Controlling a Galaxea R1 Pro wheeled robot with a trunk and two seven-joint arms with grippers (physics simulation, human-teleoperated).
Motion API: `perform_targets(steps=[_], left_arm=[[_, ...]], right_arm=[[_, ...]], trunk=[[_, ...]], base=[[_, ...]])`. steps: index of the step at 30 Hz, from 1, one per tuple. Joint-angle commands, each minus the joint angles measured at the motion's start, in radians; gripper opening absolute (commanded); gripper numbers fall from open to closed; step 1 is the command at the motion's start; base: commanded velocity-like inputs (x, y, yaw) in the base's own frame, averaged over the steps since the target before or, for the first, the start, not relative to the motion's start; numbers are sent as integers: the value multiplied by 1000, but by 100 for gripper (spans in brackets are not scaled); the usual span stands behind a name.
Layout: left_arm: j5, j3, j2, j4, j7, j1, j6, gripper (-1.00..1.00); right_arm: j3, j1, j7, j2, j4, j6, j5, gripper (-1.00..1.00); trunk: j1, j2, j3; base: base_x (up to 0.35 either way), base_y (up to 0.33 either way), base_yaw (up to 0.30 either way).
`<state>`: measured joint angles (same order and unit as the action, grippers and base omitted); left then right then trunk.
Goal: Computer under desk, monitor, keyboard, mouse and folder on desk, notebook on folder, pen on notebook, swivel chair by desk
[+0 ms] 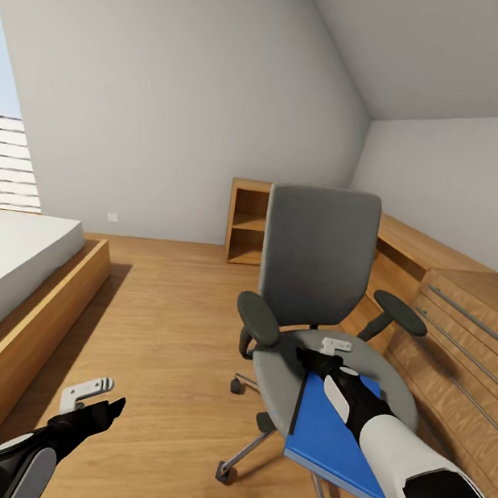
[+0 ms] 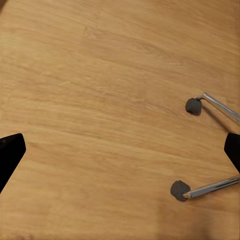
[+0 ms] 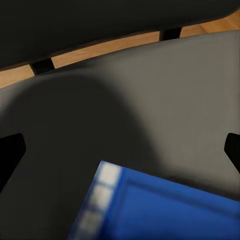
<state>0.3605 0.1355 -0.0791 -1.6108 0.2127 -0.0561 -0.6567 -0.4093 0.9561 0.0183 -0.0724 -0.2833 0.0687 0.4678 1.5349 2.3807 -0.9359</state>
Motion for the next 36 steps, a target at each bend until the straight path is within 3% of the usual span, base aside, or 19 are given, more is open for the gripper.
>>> perform_targets(steps=[1, 17, 36], left_arm=[[11, 1, -1, -1, 8, -1, -4, 100], [11, 1, -1, -1, 7, -1, -4, 100], [11, 1, -1, -1, 8, -1, -4, 100]], right_arm=[[-5, 0, 2, -1, 22, 5, 11, 100], [-4, 0, 2, -1, 22, 5, 11, 100], [-3, 0, 1, -4, 10, 6, 13, 100]], trunk=[[0, 0, -1], [-54, -98, 43], [-54, -98, 43]], base=[[0, 0, 0], [0, 0, 0], [0, 0, 0]])
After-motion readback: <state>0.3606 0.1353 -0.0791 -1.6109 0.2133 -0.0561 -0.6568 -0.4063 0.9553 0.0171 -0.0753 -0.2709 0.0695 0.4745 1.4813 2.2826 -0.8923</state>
